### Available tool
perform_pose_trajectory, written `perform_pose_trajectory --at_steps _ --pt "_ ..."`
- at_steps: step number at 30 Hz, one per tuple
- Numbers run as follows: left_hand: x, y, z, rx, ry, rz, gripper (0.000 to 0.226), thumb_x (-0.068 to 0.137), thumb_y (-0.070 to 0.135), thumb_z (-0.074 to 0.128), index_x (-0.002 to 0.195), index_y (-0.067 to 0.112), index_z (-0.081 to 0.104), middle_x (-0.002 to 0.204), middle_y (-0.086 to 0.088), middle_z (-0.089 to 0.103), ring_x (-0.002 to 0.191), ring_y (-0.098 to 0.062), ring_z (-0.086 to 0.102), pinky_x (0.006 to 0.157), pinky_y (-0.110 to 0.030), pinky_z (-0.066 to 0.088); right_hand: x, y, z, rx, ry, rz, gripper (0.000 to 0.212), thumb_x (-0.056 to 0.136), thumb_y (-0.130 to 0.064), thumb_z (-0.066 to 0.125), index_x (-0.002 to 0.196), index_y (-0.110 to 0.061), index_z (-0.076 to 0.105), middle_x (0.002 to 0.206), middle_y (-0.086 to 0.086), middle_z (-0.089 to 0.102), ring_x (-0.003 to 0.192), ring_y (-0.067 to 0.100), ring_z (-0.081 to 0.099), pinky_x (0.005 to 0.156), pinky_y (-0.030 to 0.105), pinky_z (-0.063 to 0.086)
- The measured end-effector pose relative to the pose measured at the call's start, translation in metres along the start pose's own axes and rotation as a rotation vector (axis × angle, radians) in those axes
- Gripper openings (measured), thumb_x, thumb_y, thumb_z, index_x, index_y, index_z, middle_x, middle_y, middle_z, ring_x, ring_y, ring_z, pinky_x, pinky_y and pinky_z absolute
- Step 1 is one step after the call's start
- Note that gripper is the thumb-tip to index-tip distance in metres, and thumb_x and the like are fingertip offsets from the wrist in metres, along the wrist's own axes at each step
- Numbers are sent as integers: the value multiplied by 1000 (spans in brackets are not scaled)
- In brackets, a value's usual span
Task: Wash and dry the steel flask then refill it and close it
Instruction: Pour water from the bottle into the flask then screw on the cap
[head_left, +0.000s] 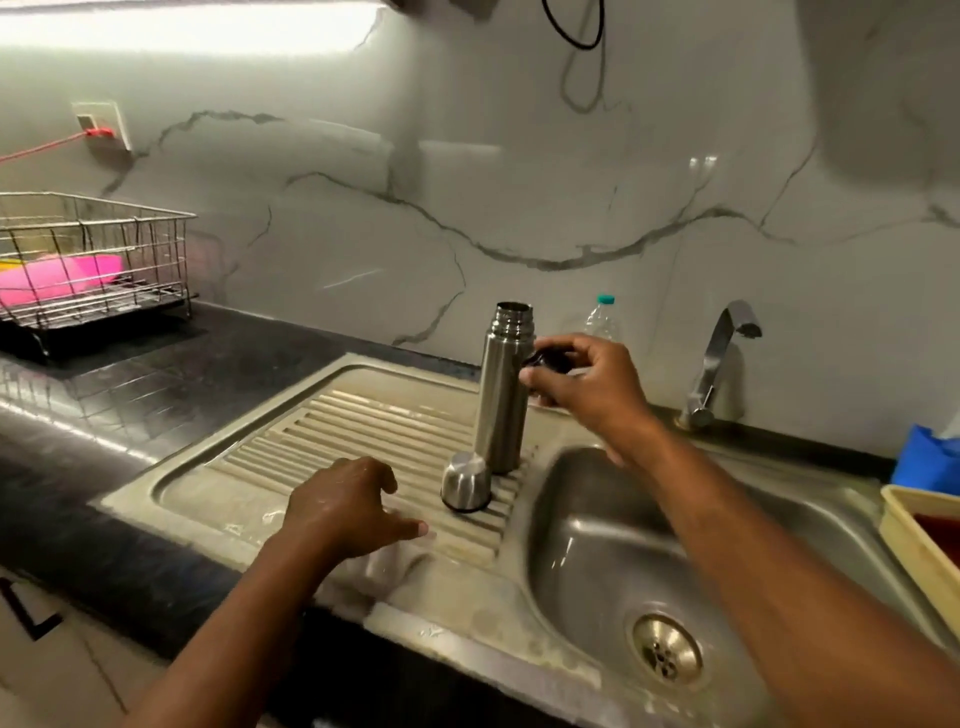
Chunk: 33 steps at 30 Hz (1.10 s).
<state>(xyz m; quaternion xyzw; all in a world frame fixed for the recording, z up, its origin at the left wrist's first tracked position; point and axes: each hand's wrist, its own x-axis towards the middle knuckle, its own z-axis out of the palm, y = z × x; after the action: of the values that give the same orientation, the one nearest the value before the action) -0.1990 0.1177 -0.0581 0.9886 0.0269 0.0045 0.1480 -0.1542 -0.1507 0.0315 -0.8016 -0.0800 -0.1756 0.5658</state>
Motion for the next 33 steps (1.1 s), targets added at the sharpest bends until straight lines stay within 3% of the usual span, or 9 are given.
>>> perform_pose_trajectory --at_steps 4,7,9,11,15,19,24,28,33 --pt "42 31 -12 -58 88 -59 80 67 82 77 130 34 64 123 5 70 113 -20 65 92 -36 54 48 -28 -23 -7 93 -61 43 74 -23 92 113 -22 76 107 2 76 89 19 76 72 27 60" --pt "73 63 -12 -371 182 -16 97 61 77 86 143 32 56 130 4 70 122 -20 64 102 -40 54 75 -41 -28 11 79 -92 47 75 -14 91 119 -13 74 106 0 75 85 3 74 70 16 58" --pt "90 84 -8 -541 218 32 106 58 71 91 148 35 50 136 4 66 128 -20 61 106 -46 53 90 -41 -24 -19 50 -115 48 75 -16 91 120 -11 74 108 0 76 95 6 73 79 20 59" --pt "101 100 -3 -689 210 87 109 57 63 96 150 35 47 139 4 63 129 -19 59 105 -46 54 102 -41 -19 -59 14 -127 51 77 -18 90 124 -12 72 115 1 75 106 13 71 95 34 59" --pt "111 116 14 -907 187 164 77 68 40 97 133 33 56 118 10 66 108 -9 64 82 -23 52 117 -37 -6 -110 -88 -142 48 80 -12 86 126 -10 71 117 3 74 109 16 69 100 42 58" --pt "117 118 28 -925 241 189 67 69 40 96 122 41 55 107 14 65 103 -8 66 88 -32 58 122 -43 -6 -225 -170 -161 47 84 -10 83 129 -14 69 120 2 71 112 17 66 100 40 57" --pt "120 116 29 -896 247 217 67 71 39 95 124 38 55 107 12 65 100 -10 66 91 -34 58 123 -58 -8 -511 -462 -177 51 85 -4 79 131 -23 67 124 -2 69 117 16 64 99 38 56" --pt "122 112 27 -862 246 237 60 69 42 96 115 39 57 100 16 65 93 -5 65 85 -29 57 128 -63 -3 -634 -535 -196 58 86 -1 78 134 -31 65 129 -4 66 118 14 62 97 33 55" --pt "123 108 26 -868 235 262 63 67 44 96 117 38 59 103 15 66 95 -5 66 85 -30 58 134 -70 -6 -726 -600 -231 49 87 -8 79 129 -31 69 122 -4 70 111 13 67 93 35 60"
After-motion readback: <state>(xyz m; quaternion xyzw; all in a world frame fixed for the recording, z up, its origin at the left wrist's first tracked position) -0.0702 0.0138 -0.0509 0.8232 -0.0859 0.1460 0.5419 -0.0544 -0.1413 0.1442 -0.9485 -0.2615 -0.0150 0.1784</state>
